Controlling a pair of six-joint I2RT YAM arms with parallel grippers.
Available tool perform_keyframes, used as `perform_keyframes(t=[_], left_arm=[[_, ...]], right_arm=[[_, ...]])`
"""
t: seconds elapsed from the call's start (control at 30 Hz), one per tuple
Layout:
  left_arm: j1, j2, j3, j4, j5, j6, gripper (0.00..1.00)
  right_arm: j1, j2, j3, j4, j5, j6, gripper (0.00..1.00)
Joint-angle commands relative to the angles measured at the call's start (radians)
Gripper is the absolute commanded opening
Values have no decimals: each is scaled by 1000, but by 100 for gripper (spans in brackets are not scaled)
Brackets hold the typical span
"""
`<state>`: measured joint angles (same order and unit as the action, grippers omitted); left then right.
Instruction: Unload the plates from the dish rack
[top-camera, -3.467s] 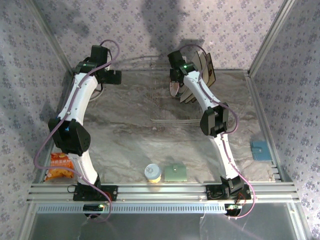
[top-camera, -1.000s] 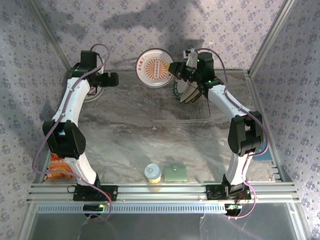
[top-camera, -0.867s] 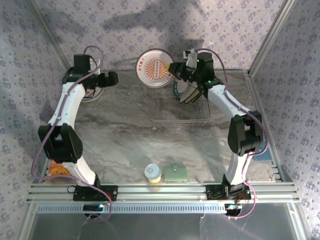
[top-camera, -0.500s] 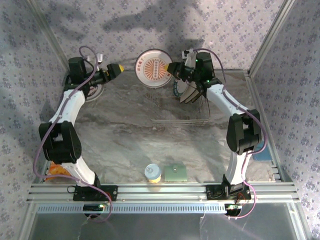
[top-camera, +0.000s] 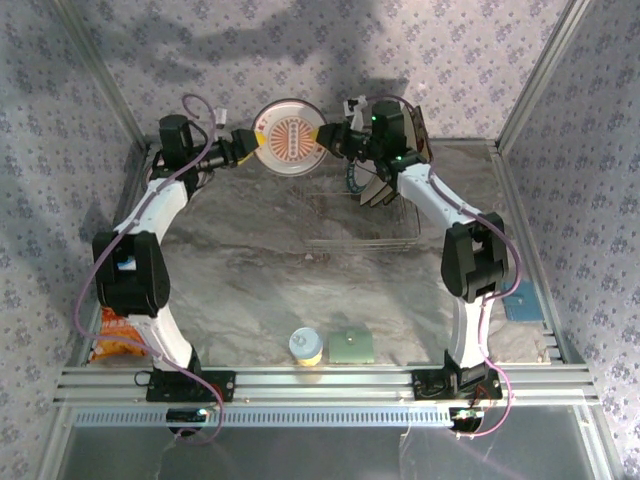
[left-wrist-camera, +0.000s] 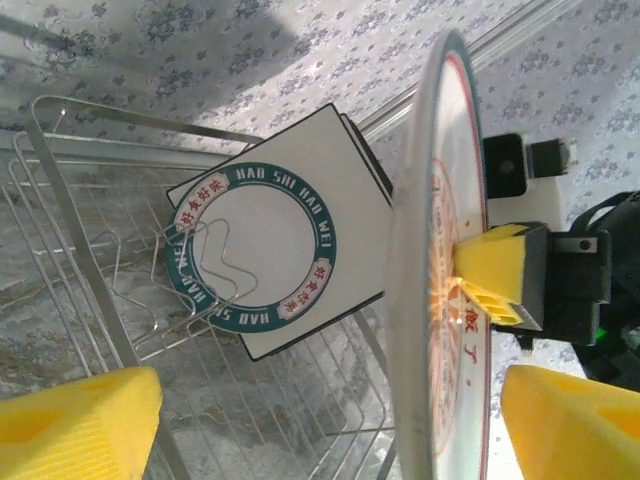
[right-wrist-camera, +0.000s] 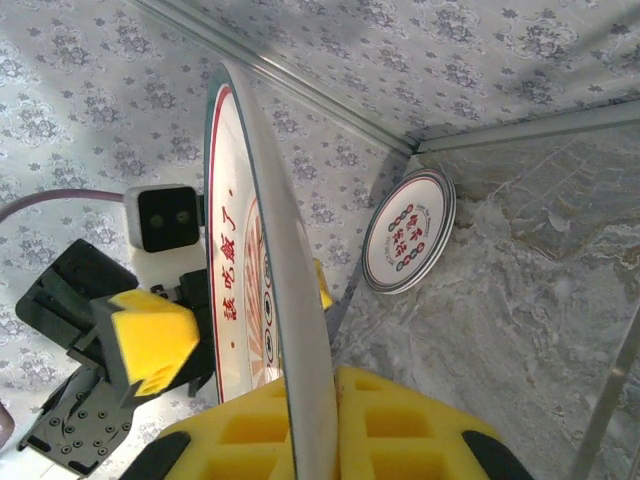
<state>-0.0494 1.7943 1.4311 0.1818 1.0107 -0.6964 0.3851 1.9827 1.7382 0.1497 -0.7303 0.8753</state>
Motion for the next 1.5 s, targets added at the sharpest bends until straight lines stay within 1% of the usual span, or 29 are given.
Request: perform_keyframes(t=[0.0,0.1,0.23,0.27,0.33,0.43,0.47,0.5,0.63,0.67,0.7,0.73,0.8,0.87,0.9,0.97,1.13,1.2,1.23,1.27,1.33,1.4,1.47], left_arm=[[-5,11,41,36,27,-12,75],[-6,14,46,40,29,-25,58],[-7,18,59,32,29,-30,36],[-6,19,62,29,29,-33,31],[-7,22,65,31,30,-40,25],[-8,26,69,28,30,-47,10],[-9,27,73,24,30,-47,4],[-7,29,75,18,30,-47,0],[-8,25,80,7,28,-43,0],[-7,24,80,3,25,-41,0],[-6,22,81,-2,21,-38,0],[-7,21,81,-7,18,-35,0],[-4,19,81,-8,11,-35,0],[1,16,80,-8,5,-39,0],[6,14,81,-7,1,-42,0],[17,11,82,-2,0,-48,0],[51,-2,82,0,-10,-58,0],[67,-10,79,-4,-19,-58,0],[75,-16,77,-7,-28,-56,0],[86,-23,71,-8,-36,-55,0],[115,-44,50,-12,-64,-51,0],[150,-63,26,-19,-100,-49,0],[183,-79,12,-37,-132,-43,0]], right_arm=[[15,20,65,16,-18,13,0],[24,35,87,4,-18,12,0],[35,60,118,-14,-20,9,0],[39,65,128,-20,-20,9,0],[44,76,146,-31,-21,7,0],[55,90,173,-47,-20,1,0],[56,95,183,-55,-19,-1,0],[58,100,190,-63,-18,-5,0],[63,108,213,-95,-11,-18,0],[62,110,219,-104,-9,-24,6],[62,111,225,-119,-8,-30,20],[62,111,231,-133,-5,-40,31],[59,108,249,-175,1,-68,60],[55,105,271,-233,14,-100,80],[52,102,284,-271,24,-119,88],[45,99,319,-358,49,-168,99],[14,107,502,-706,178,-341,99],[-2,117,591,-865,268,-415,99],[-7,117,624,-917,317,-447,99],[-14,116,661,-982,381,-479,99],[-15,99,699,-1078,551,-529,99],[-18,63,695,-1150,712,-586,100],[-33,27,679,-1190,822,-625,100]])
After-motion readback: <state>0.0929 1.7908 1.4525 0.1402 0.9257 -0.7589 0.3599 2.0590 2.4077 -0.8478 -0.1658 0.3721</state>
